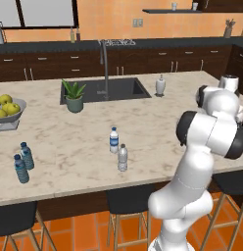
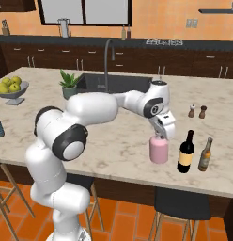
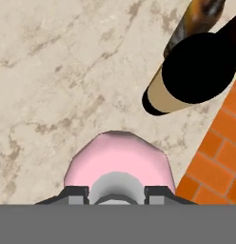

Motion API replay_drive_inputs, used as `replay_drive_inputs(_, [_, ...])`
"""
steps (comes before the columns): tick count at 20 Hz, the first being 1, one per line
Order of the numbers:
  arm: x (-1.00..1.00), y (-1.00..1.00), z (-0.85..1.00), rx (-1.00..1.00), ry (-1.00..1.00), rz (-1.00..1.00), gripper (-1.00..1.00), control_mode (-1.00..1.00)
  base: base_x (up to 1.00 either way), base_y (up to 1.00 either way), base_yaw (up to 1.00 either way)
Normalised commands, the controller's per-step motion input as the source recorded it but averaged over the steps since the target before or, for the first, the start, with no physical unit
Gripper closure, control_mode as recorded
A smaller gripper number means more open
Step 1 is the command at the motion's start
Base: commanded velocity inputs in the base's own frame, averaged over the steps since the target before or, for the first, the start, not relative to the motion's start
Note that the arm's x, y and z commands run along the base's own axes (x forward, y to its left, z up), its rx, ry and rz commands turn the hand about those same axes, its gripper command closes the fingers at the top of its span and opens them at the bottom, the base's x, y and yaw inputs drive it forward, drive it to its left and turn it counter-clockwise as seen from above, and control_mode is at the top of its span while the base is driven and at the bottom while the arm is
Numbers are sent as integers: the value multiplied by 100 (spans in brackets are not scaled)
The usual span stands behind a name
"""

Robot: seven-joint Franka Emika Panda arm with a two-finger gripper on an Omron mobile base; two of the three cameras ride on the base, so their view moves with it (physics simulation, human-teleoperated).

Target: Move the plastic bottles in the middle to the plastics group, and the glass bottles in the middle to the glass group.

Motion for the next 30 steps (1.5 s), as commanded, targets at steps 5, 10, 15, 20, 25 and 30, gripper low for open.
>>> replay_drive_inputs(5, [0,-28,-13,0,-1,-25,100,-100,0,0,0])
replay_drive_inputs(10, [0,-28,-4,0,0,-20,100,-100,0,0,0])
replay_drive_inputs(15, [0,-4,-16,4,-1,-5,100,-100,0,0,0])
replay_drive_inputs(20, [2,4,-14,6,-3,0,100,-100,0,0,0])
replay_drive_inputs(25, [4,0,-44,0,0,0,100,-100,0,0,0])
replay_drive_inputs(30, [2,0,-41,0,-3,0,100,-100,0,0,0])
